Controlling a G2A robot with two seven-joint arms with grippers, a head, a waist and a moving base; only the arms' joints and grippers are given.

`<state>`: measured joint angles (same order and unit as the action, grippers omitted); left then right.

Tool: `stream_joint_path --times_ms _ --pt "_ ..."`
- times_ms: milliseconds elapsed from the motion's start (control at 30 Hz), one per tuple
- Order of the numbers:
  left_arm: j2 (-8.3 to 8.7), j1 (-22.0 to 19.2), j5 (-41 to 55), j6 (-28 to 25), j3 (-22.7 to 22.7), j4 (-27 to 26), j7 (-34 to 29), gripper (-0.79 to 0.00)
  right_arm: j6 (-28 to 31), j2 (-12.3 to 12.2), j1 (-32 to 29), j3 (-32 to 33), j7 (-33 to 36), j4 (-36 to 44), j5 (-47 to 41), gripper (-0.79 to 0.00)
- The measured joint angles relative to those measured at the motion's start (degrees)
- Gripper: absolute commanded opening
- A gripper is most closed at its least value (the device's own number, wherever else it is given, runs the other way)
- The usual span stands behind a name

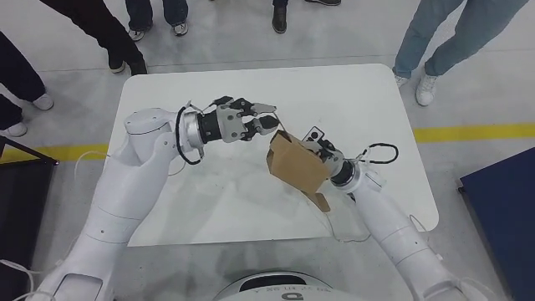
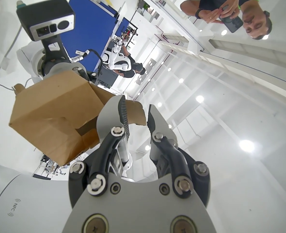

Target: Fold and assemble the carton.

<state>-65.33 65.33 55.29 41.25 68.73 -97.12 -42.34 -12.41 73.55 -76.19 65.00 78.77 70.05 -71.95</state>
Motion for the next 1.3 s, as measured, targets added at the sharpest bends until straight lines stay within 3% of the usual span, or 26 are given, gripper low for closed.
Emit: stream_joint_path --times_ms 167,433,900,1300 --pt "0.42 0.63 -0.06 3.01 -0.28 -1.26 -1.17 -0.493 0.1 0.11 0.39 -0.29 -0.24 -0.4 0.19 -0.785" --pt "0.48 -0.15 -1.19 2.8 -2.22 0.3 -0.45 -0.449 0.01 0.26 0.96 -0.63 -0.22 -0.78 0.12 -0.785" --pt "0.81 -1.84 -1.02 3.58 -3.5 1.72 -1.59 -0.505 -0.21 0.3 1.27 -0.41 -0.46 -1.11 0.07 -0.785" --pt "1.72 -0.08 -1.93 4.75 -2.92 0.39 -2.19 -0.585 -0.27 0.54 2.22 -0.51 -0.88 -2.18 -0.47 -0.785"
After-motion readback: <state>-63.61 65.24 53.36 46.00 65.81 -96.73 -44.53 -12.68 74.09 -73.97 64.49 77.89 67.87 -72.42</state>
